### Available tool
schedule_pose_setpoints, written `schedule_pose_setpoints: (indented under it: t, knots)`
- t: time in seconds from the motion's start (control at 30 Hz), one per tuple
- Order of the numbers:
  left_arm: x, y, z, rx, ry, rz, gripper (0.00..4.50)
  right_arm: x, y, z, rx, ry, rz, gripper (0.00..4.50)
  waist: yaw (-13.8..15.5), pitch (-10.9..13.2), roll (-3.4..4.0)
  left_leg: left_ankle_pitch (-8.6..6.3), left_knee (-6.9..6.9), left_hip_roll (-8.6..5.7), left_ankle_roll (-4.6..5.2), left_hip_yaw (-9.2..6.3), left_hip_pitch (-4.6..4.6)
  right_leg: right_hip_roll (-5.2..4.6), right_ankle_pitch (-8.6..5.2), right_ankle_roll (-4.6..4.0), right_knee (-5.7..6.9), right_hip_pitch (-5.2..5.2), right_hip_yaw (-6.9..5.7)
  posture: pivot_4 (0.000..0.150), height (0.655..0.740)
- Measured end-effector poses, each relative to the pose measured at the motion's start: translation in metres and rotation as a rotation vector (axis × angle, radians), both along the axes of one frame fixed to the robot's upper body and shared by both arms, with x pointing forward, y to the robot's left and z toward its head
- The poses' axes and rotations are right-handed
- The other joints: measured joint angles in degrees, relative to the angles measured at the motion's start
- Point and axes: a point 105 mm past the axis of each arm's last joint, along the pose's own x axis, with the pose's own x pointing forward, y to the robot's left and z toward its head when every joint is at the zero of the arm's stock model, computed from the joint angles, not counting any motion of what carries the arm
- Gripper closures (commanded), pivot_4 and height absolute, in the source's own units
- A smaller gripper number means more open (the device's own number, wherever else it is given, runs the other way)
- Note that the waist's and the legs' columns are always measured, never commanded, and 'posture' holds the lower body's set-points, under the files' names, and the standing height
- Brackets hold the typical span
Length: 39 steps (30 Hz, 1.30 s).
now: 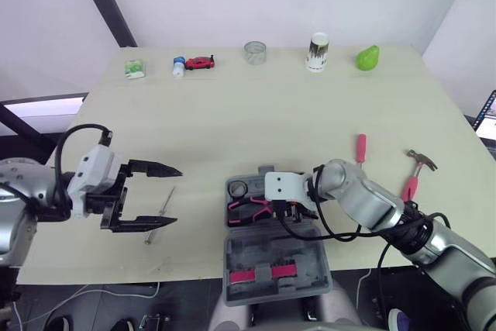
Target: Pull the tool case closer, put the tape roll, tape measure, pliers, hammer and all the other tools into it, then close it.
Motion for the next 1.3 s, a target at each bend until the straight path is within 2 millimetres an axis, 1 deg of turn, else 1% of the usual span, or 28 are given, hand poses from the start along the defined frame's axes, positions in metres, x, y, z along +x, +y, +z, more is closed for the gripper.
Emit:
schedule_pose_setpoints:
  t: [0.1,0.13,0.3,0.4,0.43,0.47,0.5,0.53,0.57,0.6,0.63,0.67,0.7,1.0,1.13,1.23,1.3]
  knots:
    - [0.000,-0.001,-0.002,-0.004,0.007,-0.003,0.00,0.001,-0.003,-0.001,-0.007,-0.001,-0.005,0.96,0.1,0.0,0.00,0.00,0.00,0.00,0.00,0.01,-0.01,-0.01,0.00,0.00,-0.01,0.00,0.01,0.150,0.7400]
    - [0.000,-0.001,-0.002,-0.006,0.009,-0.004,0.00,0.002,-0.004,-0.001,-0.010,-0.005,-0.008,0.69,0.1,0.0,0.00,0.00,0.00,0.00,0.00,0.01,0.00,-0.01,0.00,0.00,-0.01,0.00,0.01,0.150,0.7400]
    - [0.000,-0.003,-0.002,-0.005,0.006,-0.009,0.00,0.004,-0.009,0.005,0.044,0.017,-0.023,0.69,0.2,0.0,0.00,0.00,0.00,0.00,0.00,0.01,-0.01,-0.02,0.00,0.00,-0.01,0.01,0.01,0.150,0.7400]
    - [-0.001,-0.003,-0.002,-0.006,0.005,-0.009,0.00,0.002,-0.005,0.009,0.165,0.043,-0.004,0.69,0.2,0.0,-0.01,0.00,0.00,0.00,0.00,0.01,0.00,-0.02,0.00,0.00,-0.02,0.02,0.01,0.150,0.7400]
    - [-0.001,-0.003,-0.002,-0.006,0.005,-0.009,0.00,0.001,-0.003,0.009,0.184,0.051,-0.002,0.91,0.2,0.0,-0.01,0.00,0.00,0.00,0.00,0.01,0.00,-0.02,0.00,0.00,-0.02,0.01,0.01,0.150,0.7400]
    - [-0.001,-0.003,-0.002,-0.007,0.004,-0.009,0.00,-0.003,0.005,0.013,0.311,0.091,0.017,1.22,0.2,0.0,-0.03,0.00,-0.02,0.01,0.00,0.00,0.00,-0.01,0.00,0.00,-0.03,0.02,0.01,0.150,0.7400]
    - [-0.001,-0.003,-0.002,-0.007,0.005,-0.009,0.00,-0.004,0.006,0.014,0.333,0.097,0.021,1.46,0.1,0.0,-0.01,0.00,-0.02,0.01,0.00,0.01,0.00,-0.01,0.00,0.01,-0.02,0.02,0.01,0.150,0.7400]
    - [-0.001,-0.004,-0.002,-0.011,0.002,-0.010,0.00,-0.007,0.012,0.016,0.410,0.108,0.046,2.22,0.1,0.0,0.00,0.00,-0.02,0.01,0.00,0.04,0.01,-0.01,0.01,0.01,-0.01,0.01,0.05,0.150,0.7400]
    - [-0.001,-0.004,-0.002,-0.012,0.002,-0.010,0.00,-0.007,0.012,0.016,0.418,0.108,0.049,2.40,0.1,0.0,0.01,0.00,-0.02,0.01,0.00,0.05,0.01,-0.01,0.01,0.01,-0.01,0.01,0.05,0.150,0.7400]
    - [-0.001,-0.004,-0.003,-0.014,0.002,-0.010,0.00,-0.005,0.011,0.014,0.431,0.102,0.050,2.95,0.1,0.0,0.01,0.00,-0.01,0.01,0.00,0.05,0.01,-0.01,0.01,0.01,-0.01,0.01,0.05,0.150,0.7400]
    - [0.000,-0.004,-0.003,-0.015,0.002,-0.009,0.00,-0.003,0.009,0.012,0.439,0.098,0.046,3.40,0.1,0.0,0.00,0.00,-0.01,0.01,0.00,0.05,0.01,-0.01,0.01,0.01,-0.02,0.02,0.05,0.150,0.7400]
    - [0.000,-0.004,-0.003,-0.017,0.002,-0.009,0.00,-0.001,0.007,0.010,0.450,0.097,0.039,4.00,0.3,0.0,0.01,0.00,-0.01,0.01,0.00,0.05,0.01,-0.02,0.01,0.01,-0.02,0.02,0.05,0.150,0.7400]
    - [0.000,-0.004,-0.003,-0.020,0.002,-0.009,0.00,0.001,0.006,0.007,0.465,0.100,0.030,4.47,0.3,0.0,0.00,0.00,-0.01,0.01,0.00,0.04,0.01,-0.02,0.01,0.01,-0.01,0.02,0.05,0.150,0.7400]
    - [0.001,-0.005,-0.002,-0.026,-0.007,-0.011,0.00,0.006,0.004,-0.006,0.472,0.097,0.029,4.47,0.2,0.0,0.01,0.00,-0.01,0.01,-0.01,0.05,0.01,-0.01,0.01,0.01,-0.01,0.01,0.05,0.150,0.7400]
    - [0.002,-0.005,-0.003,-0.025,-0.011,-0.006,0.00,0.007,0.001,-0.015,0.464,0.111,0.019,4.47,0.2,0.0,0.01,0.00,-0.01,0.00,-0.01,0.05,0.01,-0.01,0.01,0.01,-0.01,0.02,0.05,0.150,0.7400]
    - [0.003,-0.004,-0.003,-0.022,-0.013,0.000,0.00,0.007,-0.001,-0.027,0.456,0.137,-0.006,4.47,0.2,0.0,0.01,0.00,-0.01,0.00,-0.01,0.07,0.02,-0.01,0.01,0.01,-0.01,0.02,0.06,0.150,0.7400]
    - [0.003,-0.004,-0.003,-0.024,-0.013,0.001,0.00,0.007,-0.001,-0.028,0.455,0.130,0.002,4.47,0.2,0.0,-0.01,0.00,-0.01,0.01,-0.01,0.06,0.04,-0.01,0.01,0.01,0.00,0.02,0.06,0.150,0.7400]
